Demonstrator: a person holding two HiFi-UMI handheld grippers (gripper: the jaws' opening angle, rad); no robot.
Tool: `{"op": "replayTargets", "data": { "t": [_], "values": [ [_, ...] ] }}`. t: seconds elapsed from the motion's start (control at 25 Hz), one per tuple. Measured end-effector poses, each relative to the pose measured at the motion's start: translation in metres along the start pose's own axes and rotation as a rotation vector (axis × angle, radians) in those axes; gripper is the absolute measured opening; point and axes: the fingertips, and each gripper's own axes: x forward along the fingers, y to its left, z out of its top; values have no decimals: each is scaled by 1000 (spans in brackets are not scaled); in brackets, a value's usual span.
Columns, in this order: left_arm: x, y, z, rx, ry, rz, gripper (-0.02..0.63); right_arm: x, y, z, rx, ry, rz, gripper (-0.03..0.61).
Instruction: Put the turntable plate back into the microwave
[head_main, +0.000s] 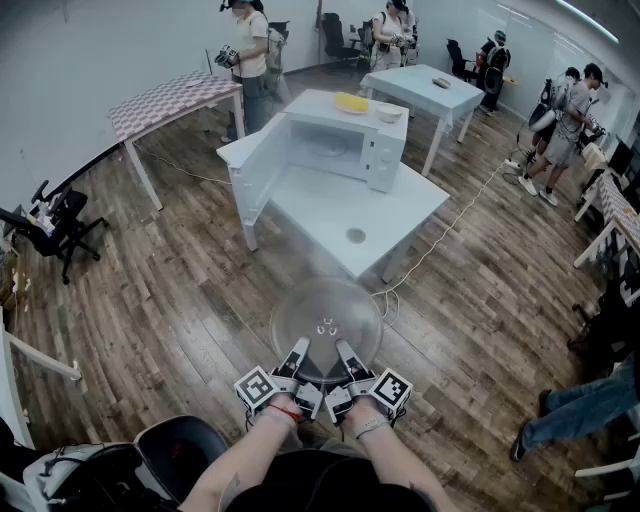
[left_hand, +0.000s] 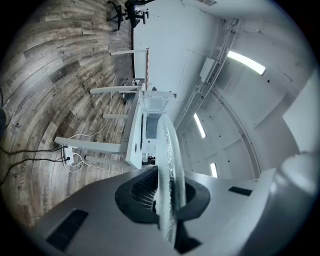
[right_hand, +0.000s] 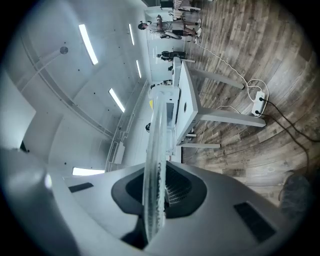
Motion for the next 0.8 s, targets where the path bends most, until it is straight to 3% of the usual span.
{"op": "replayTargets", "data": {
  "t": [0.4,0.8],
  "values": [
    [-12,1,-3,36,-3,34,31,-12,-7,-5,4,15,-3,41],
    [27,8,15,7,24,24,31,23,-16,15,3,-12,-3,43]
  ]
}}
